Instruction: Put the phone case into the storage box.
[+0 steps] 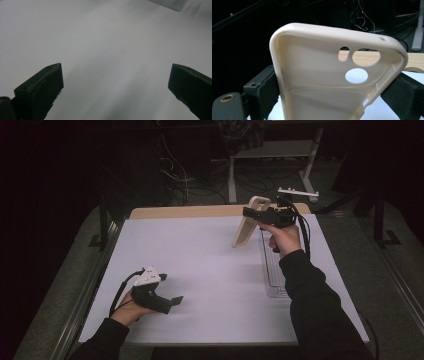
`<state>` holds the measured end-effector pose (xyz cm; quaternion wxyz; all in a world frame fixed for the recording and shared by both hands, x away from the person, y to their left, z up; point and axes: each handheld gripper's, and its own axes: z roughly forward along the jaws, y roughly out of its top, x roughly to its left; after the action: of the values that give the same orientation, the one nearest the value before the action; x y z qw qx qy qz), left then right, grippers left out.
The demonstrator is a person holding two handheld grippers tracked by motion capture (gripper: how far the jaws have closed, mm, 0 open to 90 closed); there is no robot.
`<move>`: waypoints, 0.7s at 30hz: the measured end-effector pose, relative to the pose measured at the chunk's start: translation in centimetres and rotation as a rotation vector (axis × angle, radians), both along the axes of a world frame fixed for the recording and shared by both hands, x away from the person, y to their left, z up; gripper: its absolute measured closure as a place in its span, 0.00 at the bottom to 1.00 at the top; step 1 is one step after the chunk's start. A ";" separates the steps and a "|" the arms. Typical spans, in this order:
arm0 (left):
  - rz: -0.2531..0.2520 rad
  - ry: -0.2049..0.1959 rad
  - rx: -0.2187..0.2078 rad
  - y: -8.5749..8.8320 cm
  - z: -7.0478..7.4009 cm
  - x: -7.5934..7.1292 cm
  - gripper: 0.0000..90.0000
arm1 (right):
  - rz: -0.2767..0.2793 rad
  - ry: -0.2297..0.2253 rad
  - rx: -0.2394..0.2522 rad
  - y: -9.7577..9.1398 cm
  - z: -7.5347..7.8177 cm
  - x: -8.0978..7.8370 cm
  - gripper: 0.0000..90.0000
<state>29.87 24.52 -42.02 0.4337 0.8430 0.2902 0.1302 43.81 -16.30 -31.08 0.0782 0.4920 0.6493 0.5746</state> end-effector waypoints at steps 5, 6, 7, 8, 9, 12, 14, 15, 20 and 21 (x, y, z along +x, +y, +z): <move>-0.002 -0.002 0.001 0.0 0.0 0.0 0.00 | -0.024 0.004 0.008 -0.8 0.2 0.4 0.10; -0.003 -0.002 0.001 0.0 0.0 0.0 0.00 | -0.030 0.001 0.009 -1.0 0.1 0.5 0.10; -0.003 -0.001 0.002 0.0 0.0 0.0 0.00 | -0.034 0.006 0.012 -1.1 0.1 0.5 0.10; -0.003 0.001 0.004 0.0 0.0 0.0 0.00 | -0.038 0.004 0.013 -1.4 0.1 0.6 0.10; -0.001 0.002 0.002 0.0 0.0 0.1 0.00 | -0.045 0.010 0.014 -1.5 0.1 0.7 0.10; 0.003 0.007 -0.003 0.0 0.0 0.1 0.00 | -0.058 0.013 0.012 -2.2 -0.1 1.0 0.10; 0.003 0.006 -0.004 0.0 0.0 0.1 0.00 | -0.071 0.017 0.011 -2.7 -0.2 1.3 0.10; 0.003 0.007 -0.005 0.0 0.0 0.1 0.00 | -0.076 0.018 0.011 -2.9 -0.2 1.4 0.10; 0.002 0.008 -0.006 0.0 -0.1 0.1 0.00 | -0.104 0.029 0.006 -4.2 -0.4 2.0 0.10; 0.002 0.009 -0.006 0.0 -0.1 0.1 0.00 | -0.111 0.033 0.006 -4.4 -0.4 2.1 0.10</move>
<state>29.93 24.53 -42.09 0.4348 0.8420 0.2935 0.1260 45.94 -20.74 -31.52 0.0975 0.5370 0.6205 0.5631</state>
